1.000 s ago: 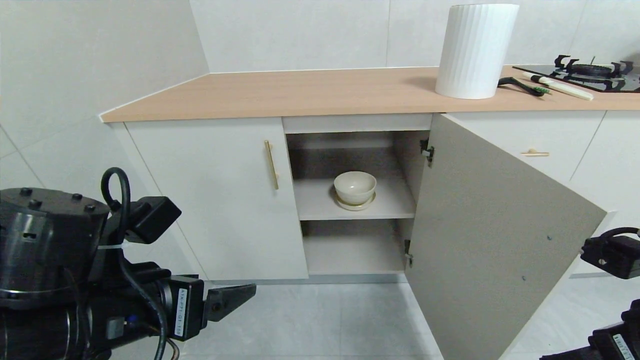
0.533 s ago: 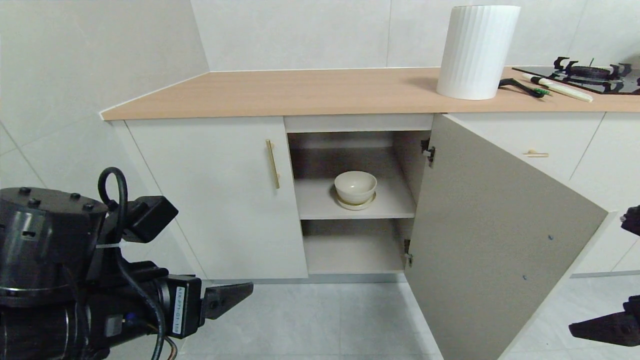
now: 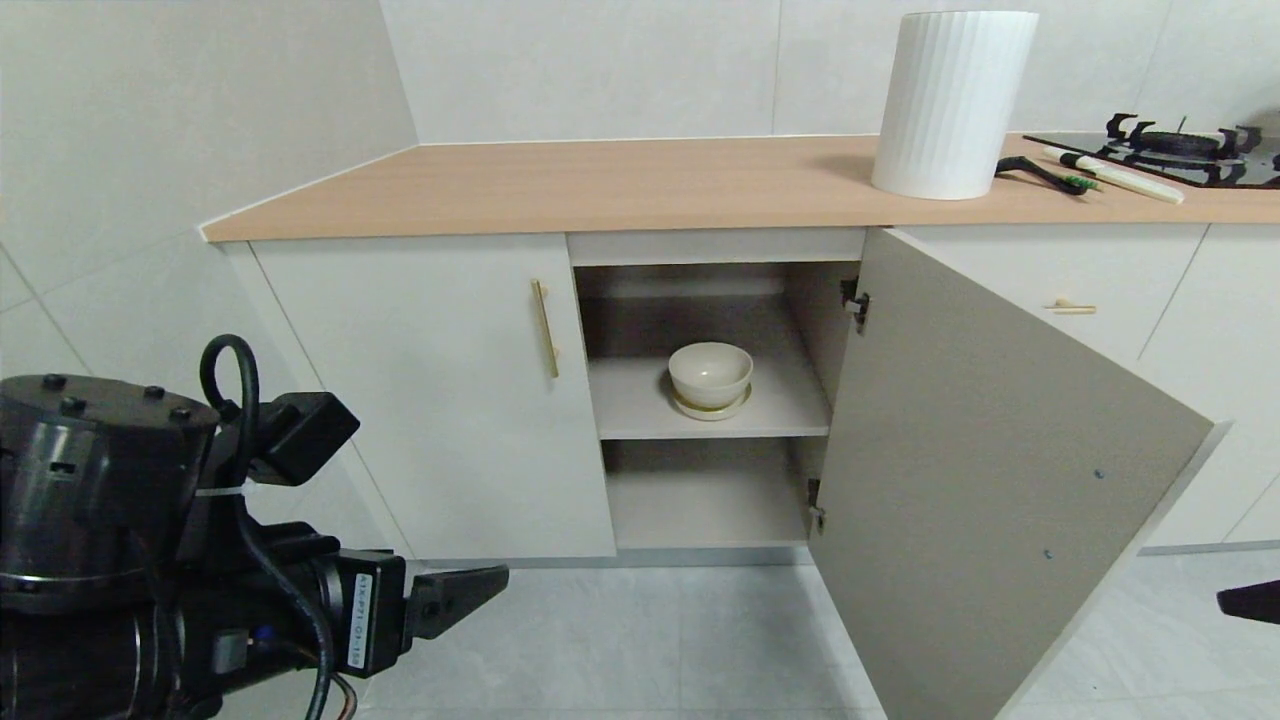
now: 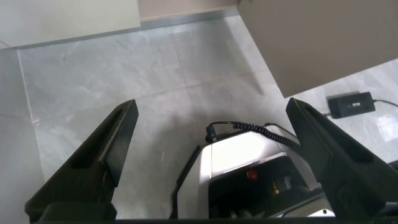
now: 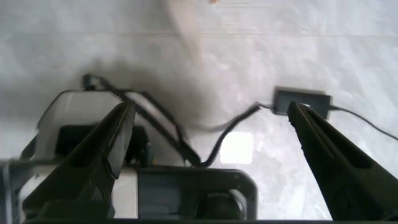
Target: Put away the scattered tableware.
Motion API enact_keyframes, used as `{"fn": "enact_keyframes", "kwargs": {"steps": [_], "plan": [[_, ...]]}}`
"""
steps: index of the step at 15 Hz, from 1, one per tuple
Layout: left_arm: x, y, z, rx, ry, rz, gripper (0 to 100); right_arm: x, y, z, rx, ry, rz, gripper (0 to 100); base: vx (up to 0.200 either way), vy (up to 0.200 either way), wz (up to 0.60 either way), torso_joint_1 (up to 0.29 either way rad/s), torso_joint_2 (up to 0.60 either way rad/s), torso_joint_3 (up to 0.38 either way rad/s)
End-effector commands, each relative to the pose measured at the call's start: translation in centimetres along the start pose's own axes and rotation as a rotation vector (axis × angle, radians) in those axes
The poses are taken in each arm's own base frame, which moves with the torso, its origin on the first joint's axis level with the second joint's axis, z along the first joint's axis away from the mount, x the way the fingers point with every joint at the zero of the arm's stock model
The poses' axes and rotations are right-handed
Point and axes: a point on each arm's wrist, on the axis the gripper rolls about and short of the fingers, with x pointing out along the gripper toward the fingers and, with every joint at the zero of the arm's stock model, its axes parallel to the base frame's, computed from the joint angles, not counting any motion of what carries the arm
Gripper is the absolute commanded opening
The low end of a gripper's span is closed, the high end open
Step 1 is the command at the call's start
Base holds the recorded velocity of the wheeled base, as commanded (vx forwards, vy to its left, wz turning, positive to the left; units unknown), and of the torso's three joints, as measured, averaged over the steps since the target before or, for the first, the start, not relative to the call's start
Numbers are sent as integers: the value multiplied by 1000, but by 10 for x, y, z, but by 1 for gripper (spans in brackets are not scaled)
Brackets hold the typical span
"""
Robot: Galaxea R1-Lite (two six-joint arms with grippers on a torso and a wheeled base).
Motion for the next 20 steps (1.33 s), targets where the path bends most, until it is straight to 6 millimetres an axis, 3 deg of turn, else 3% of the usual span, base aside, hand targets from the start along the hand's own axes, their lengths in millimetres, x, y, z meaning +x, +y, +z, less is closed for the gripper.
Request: {"fn": "enact_keyframes", "kwargs": {"steps": [1,2,5,9,12,16,20], "plan": [[1,0,0,0,3,1,100,20,-14,15,71,55,-91,100,0,0,0,0,0,0],[1,0,0,0,3,1,100,41,-25,26,127,73,-139,100,0,0,0,0,0,0],[1,0,-1,1,4,1,100,66,-36,39,174,92,-170,100,0,0,0,0,0,0],[1,0,0,0,5,0,100,100,-38,55,254,41,-165,100,0,0,0,0,0,0],[2,0,-1,-1,8,1,100,125,-37,55,251,11,-137,100,0,0,0,0,0,0],[0,0,0,-5,-1,-2,100,130,-22,54,210,7,-19,100,0,0,0,0,0,0],[1,0,0,-6,0,-2,100,128,16,55,91,12,110,100,0,0,0,0,0,0]]}}
